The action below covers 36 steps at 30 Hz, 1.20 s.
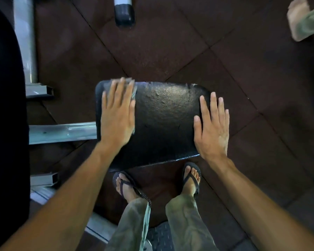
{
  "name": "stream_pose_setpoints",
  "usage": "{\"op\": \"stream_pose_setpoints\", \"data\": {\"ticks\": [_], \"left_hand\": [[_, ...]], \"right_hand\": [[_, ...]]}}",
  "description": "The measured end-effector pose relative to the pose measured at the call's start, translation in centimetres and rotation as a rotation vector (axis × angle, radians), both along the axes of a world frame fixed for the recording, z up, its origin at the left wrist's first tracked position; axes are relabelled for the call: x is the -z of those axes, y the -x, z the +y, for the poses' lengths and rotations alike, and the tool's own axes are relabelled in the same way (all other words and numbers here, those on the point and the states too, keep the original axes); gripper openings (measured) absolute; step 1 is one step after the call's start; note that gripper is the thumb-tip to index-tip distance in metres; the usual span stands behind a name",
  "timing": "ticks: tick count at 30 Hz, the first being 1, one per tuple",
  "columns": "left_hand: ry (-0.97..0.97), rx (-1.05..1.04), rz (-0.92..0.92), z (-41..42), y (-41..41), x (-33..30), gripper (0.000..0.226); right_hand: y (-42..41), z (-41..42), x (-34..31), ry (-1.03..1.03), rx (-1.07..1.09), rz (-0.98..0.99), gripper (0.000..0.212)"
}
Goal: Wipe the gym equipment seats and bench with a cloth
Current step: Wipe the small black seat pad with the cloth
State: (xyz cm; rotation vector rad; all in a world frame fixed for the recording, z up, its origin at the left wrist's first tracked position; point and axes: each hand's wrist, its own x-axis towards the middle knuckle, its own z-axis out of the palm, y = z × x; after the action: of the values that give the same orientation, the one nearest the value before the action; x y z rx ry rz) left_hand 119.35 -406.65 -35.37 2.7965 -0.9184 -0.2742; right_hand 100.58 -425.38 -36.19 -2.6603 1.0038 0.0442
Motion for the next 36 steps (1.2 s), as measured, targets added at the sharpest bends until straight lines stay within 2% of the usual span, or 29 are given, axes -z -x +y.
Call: {"op": "stream_pose_setpoints", "data": {"ticks": [4,7,10,12,15,17,19,21,23,26,29,31,34,36], "left_hand": [[-0.069,-0.098,-0.007,4.0,10.2,-0.2,0.058],[-0.022,0.139,0.001,-0.3,12.8,0.1,0.056],[0.023,0.312,0.009,-5.1,8.0,0.1,0.053],[-0.02,0.216,0.015,-5.2,2.6,0.2,0.053],[-0.019,-0.056,0.001,-0.5,-2.1,0.0,0.051],[0.006,-0.113,0.004,2.9,0.1,0.0,0.053],[-0.03,-0.155,-0.018,3.9,6.0,0.0,0.055],[-0.04,-0.081,0.014,2.0,11.6,0.1,0.058],[0.019,0.106,0.035,-1.7,13.6,0.2,0.057],[0.05,0.288,0.041,-6.3,8.0,0.1,0.053],[-0.024,0.148,0.037,-4.8,1.0,0.0,0.052],[0.005,-0.001,0.018,-1.2,0.1,-0.2,0.051],[-0.012,-0.162,0.001,2.4,6.7,-0.1,0.053],[-0.037,-0.176,0.036,1.5,12.6,0.1,0.056]], "right_hand": [[-0.1,0.4,0.1,0.044,0.002,0.048,0.055],[-0.1,0.4,0.1,0.046,-0.013,0.047,0.056],[0.2,0.0,0.1,0.029,-0.034,0.032,0.057],[0.2,-0.1,0.1,0.013,-0.031,0.01,0.057],[0.0,0.0,0.2,0.016,-0.022,0.003,0.057],[0.0,0.1,0.2,0.031,-0.011,0.009,0.057],[0.0,0.3,0.2,0.043,-0.005,0.012,0.057],[-0.1,0.3,0.1,0.05,-0.001,0.018,0.057],[0.0,0.3,0.2,0.054,-0.007,0.022,0.057],[0.1,0.0,0.3,0.041,-0.022,0.005,0.057],[0.2,0.0,0.3,0.027,-0.024,-0.016,0.056],[0.2,0.1,0.3,0.032,-0.022,-0.016,0.056],[0.1,0.3,0.4,0.055,-0.012,0.009,0.056],[0.1,0.3,0.4,0.064,-0.008,0.024,0.057]]}}
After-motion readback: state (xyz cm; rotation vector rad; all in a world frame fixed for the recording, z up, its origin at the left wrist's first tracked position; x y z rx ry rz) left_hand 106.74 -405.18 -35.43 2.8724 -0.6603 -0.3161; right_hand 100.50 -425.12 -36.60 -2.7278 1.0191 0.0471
